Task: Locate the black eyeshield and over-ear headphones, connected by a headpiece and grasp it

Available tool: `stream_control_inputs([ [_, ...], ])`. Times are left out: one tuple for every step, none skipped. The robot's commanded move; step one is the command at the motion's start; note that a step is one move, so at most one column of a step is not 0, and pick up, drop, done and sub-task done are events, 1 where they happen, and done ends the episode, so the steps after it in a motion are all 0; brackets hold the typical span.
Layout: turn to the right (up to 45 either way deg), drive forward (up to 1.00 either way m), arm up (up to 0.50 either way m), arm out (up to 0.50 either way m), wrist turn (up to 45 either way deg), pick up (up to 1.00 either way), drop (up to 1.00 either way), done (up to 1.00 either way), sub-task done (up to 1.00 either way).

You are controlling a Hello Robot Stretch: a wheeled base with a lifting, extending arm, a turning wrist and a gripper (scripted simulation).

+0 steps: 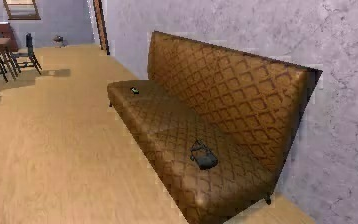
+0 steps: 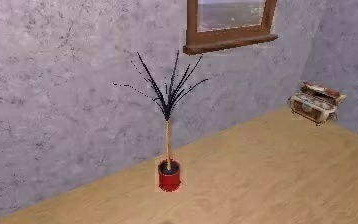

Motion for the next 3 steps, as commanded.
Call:
stream_control_inputs([
  [-36.0, 0.00, 0.00, 0.00, 0.0, 0.00, 0.00, 0.00, 0.00],
  [0.0, 0.20, 0.00, 0.00, 0.0, 0.00, 0.00, 0.00, 0.00],
  [9.0, 0.00, 0.00, 0.00, 0.0, 0.00, 0.00, 0.00, 0.00],
])
